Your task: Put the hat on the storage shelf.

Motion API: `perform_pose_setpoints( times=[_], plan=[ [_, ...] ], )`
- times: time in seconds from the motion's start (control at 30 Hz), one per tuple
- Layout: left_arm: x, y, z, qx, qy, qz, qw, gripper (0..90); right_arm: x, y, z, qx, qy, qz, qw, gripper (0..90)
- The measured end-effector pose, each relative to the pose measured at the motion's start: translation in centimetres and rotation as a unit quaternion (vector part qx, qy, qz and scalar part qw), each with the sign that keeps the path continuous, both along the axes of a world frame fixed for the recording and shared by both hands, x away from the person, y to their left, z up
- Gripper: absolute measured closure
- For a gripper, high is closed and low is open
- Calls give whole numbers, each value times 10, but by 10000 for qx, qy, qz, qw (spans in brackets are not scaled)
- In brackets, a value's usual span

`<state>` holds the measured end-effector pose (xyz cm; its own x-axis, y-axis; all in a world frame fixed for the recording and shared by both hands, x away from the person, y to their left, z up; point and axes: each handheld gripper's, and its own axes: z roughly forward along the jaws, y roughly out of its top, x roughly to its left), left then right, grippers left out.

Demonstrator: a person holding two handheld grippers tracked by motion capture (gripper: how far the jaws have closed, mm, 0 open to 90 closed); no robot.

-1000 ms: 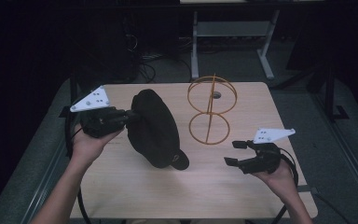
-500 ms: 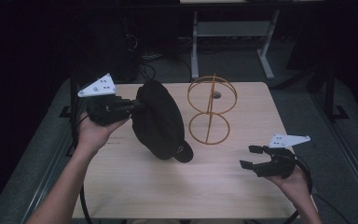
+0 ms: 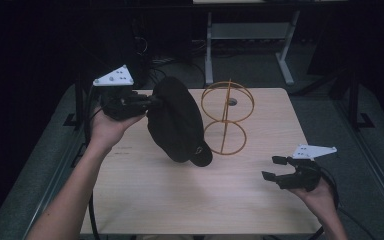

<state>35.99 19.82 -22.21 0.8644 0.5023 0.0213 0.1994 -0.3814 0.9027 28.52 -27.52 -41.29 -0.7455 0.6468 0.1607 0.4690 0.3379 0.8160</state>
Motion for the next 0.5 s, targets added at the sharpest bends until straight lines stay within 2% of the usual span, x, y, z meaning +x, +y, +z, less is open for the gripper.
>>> perform_pose_setpoints(
  times=[0.5],
  plan=[
    [31, -33, 25, 43, -59, -159, 9998, 872, 0, -14, 2, 146, -108, -259, 9995, 255]
  ],
)
